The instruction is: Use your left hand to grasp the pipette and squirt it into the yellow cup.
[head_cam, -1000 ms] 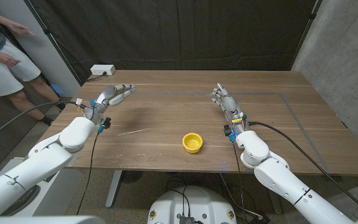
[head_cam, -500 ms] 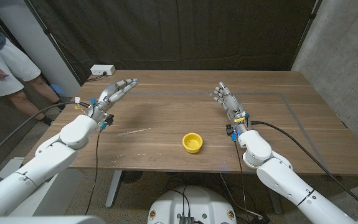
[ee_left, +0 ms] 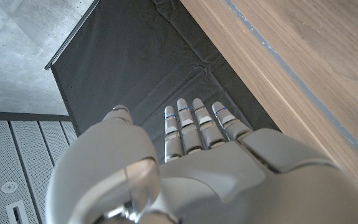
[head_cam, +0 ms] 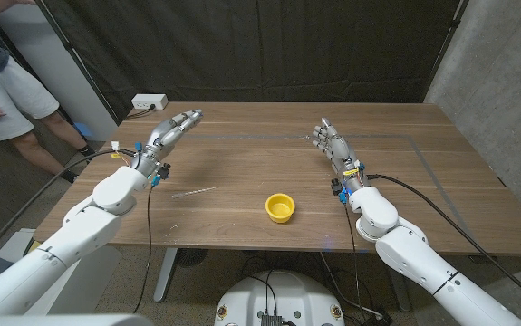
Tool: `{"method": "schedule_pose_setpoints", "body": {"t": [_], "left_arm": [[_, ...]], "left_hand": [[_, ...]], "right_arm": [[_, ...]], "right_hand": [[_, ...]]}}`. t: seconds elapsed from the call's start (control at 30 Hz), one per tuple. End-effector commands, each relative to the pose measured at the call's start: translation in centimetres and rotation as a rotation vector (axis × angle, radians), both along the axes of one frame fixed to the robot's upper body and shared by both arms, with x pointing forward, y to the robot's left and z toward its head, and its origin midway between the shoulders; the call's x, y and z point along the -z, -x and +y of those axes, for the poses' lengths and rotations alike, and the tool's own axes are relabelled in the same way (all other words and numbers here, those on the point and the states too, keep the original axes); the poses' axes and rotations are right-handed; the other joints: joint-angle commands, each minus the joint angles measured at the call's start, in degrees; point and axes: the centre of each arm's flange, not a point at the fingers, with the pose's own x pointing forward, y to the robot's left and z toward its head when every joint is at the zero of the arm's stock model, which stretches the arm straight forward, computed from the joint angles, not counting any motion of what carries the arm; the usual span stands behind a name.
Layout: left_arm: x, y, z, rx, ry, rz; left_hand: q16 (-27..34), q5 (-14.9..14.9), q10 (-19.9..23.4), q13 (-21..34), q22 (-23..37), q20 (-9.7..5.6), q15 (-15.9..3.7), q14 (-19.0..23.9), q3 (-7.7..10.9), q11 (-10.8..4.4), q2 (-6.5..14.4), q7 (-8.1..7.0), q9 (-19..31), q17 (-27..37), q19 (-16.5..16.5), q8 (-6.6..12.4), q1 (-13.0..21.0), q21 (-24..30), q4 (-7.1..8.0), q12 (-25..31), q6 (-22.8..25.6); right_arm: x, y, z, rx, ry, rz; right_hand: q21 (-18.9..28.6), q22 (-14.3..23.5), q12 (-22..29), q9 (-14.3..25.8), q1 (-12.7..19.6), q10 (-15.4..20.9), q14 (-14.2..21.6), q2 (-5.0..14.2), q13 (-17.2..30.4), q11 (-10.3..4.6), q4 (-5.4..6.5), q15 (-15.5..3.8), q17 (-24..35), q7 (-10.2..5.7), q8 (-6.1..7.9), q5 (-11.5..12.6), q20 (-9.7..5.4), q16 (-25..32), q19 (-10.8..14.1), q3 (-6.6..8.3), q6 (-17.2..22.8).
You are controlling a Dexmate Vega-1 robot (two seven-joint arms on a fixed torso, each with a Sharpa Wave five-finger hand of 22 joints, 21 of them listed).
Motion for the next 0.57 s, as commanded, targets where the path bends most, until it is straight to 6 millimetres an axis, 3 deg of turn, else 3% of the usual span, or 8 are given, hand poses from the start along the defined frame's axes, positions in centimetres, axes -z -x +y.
{"method": "schedule_pose_setpoints", "body": {"t": [0.03,0.57], "left_arm": [[0.08,-0.26,-0.09,0.011,0.032,0.004],[0.36,-0.45,-0.32,0.021,0.025,0.015]], "left_hand": [[-0.1,-0.1,0.1,0.2,-0.1,0.04,0.06,-0.1,-0.33,-0.05,0.0,-0.18,0.1,0.2,-0.5,0.37,-0.5,-0.3,0.19,0.4,0.2],[0.1,0.0,0.3,0.2,-0.1,-0.09,-0.05,-0.3,-0.47,-0.21,0.0,0.13,0.1,0.2,-0.8,0.64,-1.0,-0.3,0.15,0.7,0.4]], "right_arm": [[-0.49,-0.8,-0.18,-0.013,0.001,0.002],[-0.04,-0.61,-0.32,-0.006,-0.007,0.008]], "right_hand": [[0.4,0.2,0.5,0.1,0.2,0.6,0.5,0.03,0.2,-0.17,0.13,-0.27,0.2,-0.2,0.14,-0.2,0.15,0.3,0.6,-0.04,0.4],[0.4,0.2,0.5,0.1,0.2,0.7,0.5,0.1,0.2,-0.12,0.16,-0.19,0.3,-0.15,0.11,-0.2,0.2,0.2,0.7,-0.06,0.4]]}}
